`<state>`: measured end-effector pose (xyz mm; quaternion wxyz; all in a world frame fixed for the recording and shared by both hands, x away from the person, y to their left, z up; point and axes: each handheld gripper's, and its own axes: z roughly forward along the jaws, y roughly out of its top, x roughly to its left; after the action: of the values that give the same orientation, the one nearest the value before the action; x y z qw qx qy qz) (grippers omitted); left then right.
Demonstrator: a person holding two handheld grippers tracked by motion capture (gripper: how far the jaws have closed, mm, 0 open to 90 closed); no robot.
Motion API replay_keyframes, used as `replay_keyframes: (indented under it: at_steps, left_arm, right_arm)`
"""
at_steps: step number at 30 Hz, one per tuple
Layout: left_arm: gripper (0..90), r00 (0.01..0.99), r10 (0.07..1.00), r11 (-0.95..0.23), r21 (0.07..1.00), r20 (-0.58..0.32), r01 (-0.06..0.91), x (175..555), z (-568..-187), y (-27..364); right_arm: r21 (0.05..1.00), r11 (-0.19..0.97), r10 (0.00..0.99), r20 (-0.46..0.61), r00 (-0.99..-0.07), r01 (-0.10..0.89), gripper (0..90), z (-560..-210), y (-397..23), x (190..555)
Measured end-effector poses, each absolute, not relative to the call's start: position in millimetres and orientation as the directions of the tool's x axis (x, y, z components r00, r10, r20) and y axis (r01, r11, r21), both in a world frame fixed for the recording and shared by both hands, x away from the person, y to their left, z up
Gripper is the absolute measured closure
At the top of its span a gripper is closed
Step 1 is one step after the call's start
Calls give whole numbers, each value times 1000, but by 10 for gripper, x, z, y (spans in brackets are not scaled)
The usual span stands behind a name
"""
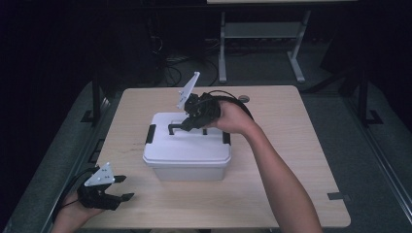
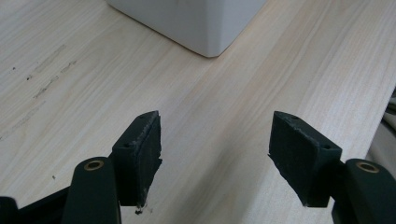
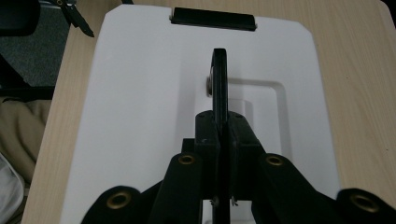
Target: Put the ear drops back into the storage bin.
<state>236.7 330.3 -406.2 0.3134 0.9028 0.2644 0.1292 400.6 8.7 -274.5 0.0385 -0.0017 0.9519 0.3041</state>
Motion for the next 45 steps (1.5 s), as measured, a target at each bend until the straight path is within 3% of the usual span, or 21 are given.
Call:
replay_keyframes:
  at_steps: [28, 34, 45]
  left_arm:
    - [330, 824, 563, -663, 630, 65, 404, 2353, -4070, 3308]
    - [328, 823, 564, -664, 627, 64, 407, 2352, -4077, 3308]
    - [318, 824, 562, -673, 616, 66, 410, 2323, -4088, 3288]
  right_arm:
    - [584, 811, 22, -47, -999, -10, 829, -2903, 99, 4060]
    - [598, 801, 32, -16, -999, 17, 730, -2927, 56, 4044]
    - [627, 778, 31, 15, -999, 34, 647, -2895, -9, 3966]
